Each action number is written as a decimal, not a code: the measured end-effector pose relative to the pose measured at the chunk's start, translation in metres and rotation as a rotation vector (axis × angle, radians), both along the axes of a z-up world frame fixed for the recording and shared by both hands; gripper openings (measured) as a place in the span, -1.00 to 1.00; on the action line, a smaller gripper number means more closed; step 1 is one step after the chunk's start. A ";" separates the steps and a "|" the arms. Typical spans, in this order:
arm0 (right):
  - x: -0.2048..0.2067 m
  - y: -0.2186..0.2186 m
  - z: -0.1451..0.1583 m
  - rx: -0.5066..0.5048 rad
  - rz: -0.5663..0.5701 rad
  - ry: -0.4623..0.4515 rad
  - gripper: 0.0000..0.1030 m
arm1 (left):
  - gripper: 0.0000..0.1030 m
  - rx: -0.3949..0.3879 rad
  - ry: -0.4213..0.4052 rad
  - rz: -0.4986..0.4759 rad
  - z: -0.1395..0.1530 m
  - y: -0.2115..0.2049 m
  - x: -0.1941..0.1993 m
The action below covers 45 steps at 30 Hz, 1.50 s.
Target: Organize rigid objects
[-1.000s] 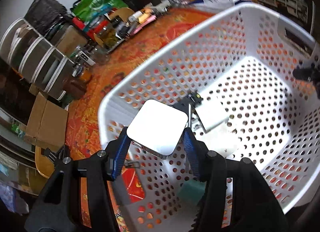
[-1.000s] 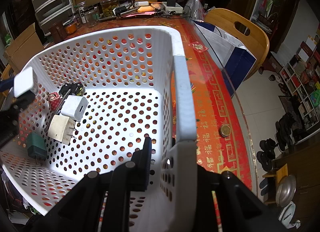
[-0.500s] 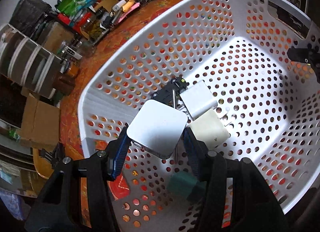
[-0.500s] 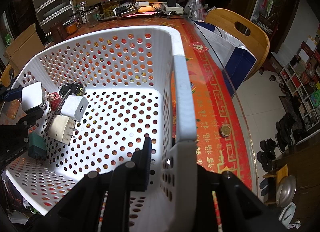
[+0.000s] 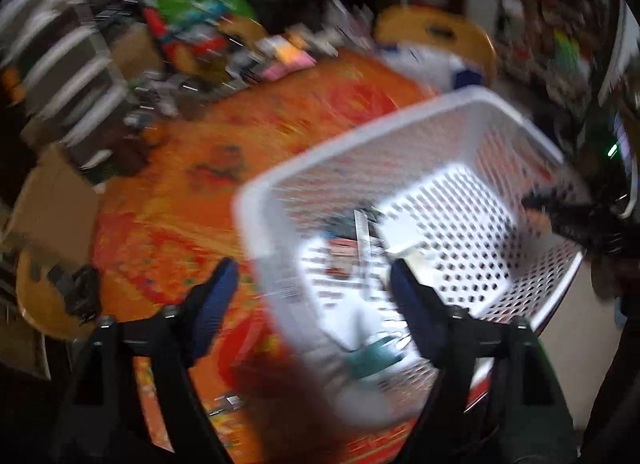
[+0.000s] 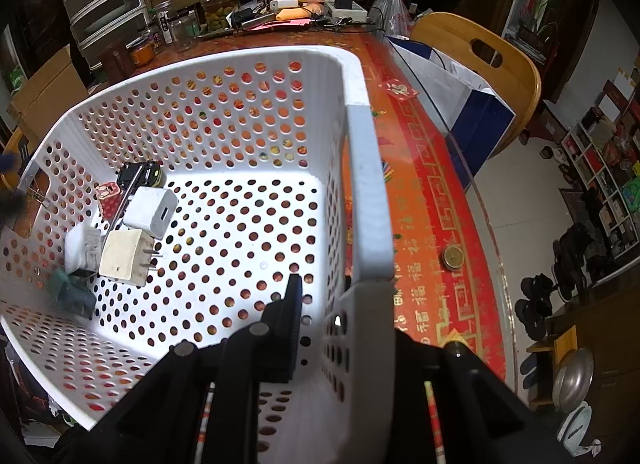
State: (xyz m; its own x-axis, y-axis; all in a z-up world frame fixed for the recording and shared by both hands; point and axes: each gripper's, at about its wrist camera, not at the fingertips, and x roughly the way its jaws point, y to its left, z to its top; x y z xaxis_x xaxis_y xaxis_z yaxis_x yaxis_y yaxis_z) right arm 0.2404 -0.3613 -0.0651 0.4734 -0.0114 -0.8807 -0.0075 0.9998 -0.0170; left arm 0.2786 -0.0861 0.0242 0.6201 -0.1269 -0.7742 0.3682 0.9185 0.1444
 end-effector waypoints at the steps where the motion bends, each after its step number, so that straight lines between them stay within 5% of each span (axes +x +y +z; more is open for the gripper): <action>1: 0.000 0.000 0.000 0.000 0.000 -0.001 -0.67 | 0.85 -0.005 -0.036 0.030 0.008 0.020 -0.008; 5: -0.001 -0.001 0.000 -0.001 0.002 -0.008 -0.67 | 0.91 -0.006 -0.107 0.205 0.003 0.101 -0.033; 8: -0.001 -0.001 0.000 -0.004 0.003 -0.013 -0.67 | 0.91 -0.035 -0.009 0.321 -0.043 0.152 -0.036; 14: 0.000 -0.001 0.000 -0.006 0.006 -0.015 -0.67 | 0.89 -0.063 0.173 0.387 -0.142 0.169 -0.037; 17: 0.000 -0.001 0.000 -0.006 0.006 -0.015 -0.67 | 0.76 -0.068 0.225 0.372 -0.163 0.155 -0.035; 24: 0.000 0.000 0.000 -0.001 0.009 -0.019 -0.66 | 0.39 -0.105 0.216 0.366 -0.166 0.141 -0.034; 26: 0.000 0.000 0.000 -0.001 0.009 -0.020 -0.66 | 0.09 -0.125 0.220 0.361 -0.165 0.141 -0.032; 28: -0.001 0.000 0.000 -0.001 0.010 -0.019 -0.66 | -0.44 -0.118 0.218 0.361 -0.163 0.139 -0.032; 45: 0.000 0.001 -0.001 0.000 0.010 -0.019 -0.65 | -0.47 -0.169 0.238 0.359 -0.151 0.146 -0.026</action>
